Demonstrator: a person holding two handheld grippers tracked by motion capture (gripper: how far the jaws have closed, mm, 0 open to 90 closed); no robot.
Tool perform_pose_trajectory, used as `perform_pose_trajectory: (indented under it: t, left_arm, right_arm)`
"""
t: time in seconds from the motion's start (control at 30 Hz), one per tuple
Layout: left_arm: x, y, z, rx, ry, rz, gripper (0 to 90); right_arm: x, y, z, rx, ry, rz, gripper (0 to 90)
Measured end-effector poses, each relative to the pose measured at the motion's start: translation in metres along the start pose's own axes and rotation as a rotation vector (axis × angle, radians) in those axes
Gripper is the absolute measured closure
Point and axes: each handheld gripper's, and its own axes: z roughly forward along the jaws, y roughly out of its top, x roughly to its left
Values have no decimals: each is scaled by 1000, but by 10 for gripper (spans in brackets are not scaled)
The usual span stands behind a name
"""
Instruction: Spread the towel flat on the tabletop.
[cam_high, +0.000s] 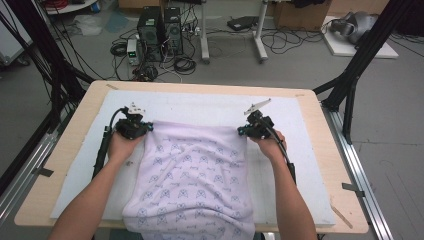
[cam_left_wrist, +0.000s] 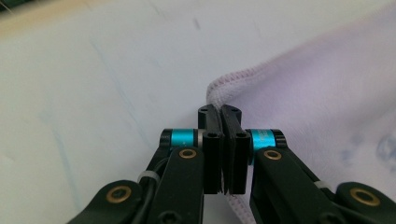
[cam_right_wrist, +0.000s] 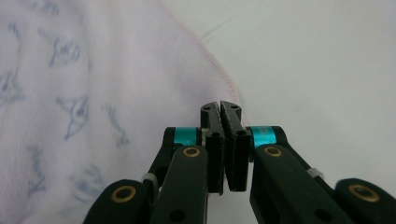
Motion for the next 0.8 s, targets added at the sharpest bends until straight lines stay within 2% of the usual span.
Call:
perform_pose_trajectory:
  t: [0.07, 0.1, 0.13, 0.17, 0.2, 0.23, 0.33, 0.43, 0.5, 0.53, 0.63, 0.67, 0.73, 0.8]
  left_arm:
    - [3, 23, -7, -73, 62, -9, 862]
    - [4, 32, -8, -93, 105, -7, 800]
    - [5, 38, -8, -85, 119, -23, 632]
    - [7, 40, -7, -66, 114, -40, 546]
    - [8, 39, -7, -53, 107, -40, 543]
    - [8, 37, -7, -31, 102, -32, 544]
    - [6, 21, -11, -15, 68, -26, 533]
    - [3, 0, -16, 9, 21, -22, 529]
    - [0, -13, -22, 30, -15, -16, 524]
    - [-3, -19, -25, 34, -24, -11, 518]
    - [-14, -36, -37, 28, -72, 20, 510]
    - [-18, -41, -43, 21, -89, 22, 503]
    - [-27, -49, -53, 26, -116, 59, 502]
    - [-37, -57, -63, 9, -150, 74, 492]
  right_arm:
    - [-6, 16, -16, -49, -86, -10, 885]
    - [-8, 22, -24, -92, -133, -1, 857]
    - [-11, 27, -31, -132, -186, 19, 712]
    - [-15, 29, -34, -153, -222, 46, 618]
    - [-19, 28, -36, -161, -195, 76, 614]
    - [-19, 26, -36, -159, -173, 85, 595]
    - [-12, 14, -30, -106, -130, 47, 577]
    - [-1, -2, -25, -67, -63, 39, 560]
    - [11, -13, -25, -60, -4, 31, 553]
    - [15, -17, -26, -58, 8, 25, 552]
    - [32, -28, -34, -93, 78, 26, 541]
    - [39, -31, -38, -101, 90, 11, 540]
    - [54, -36, -44, -116, 128, 2, 534]
    - [69, -42, -47, -106, 134, -47, 522]
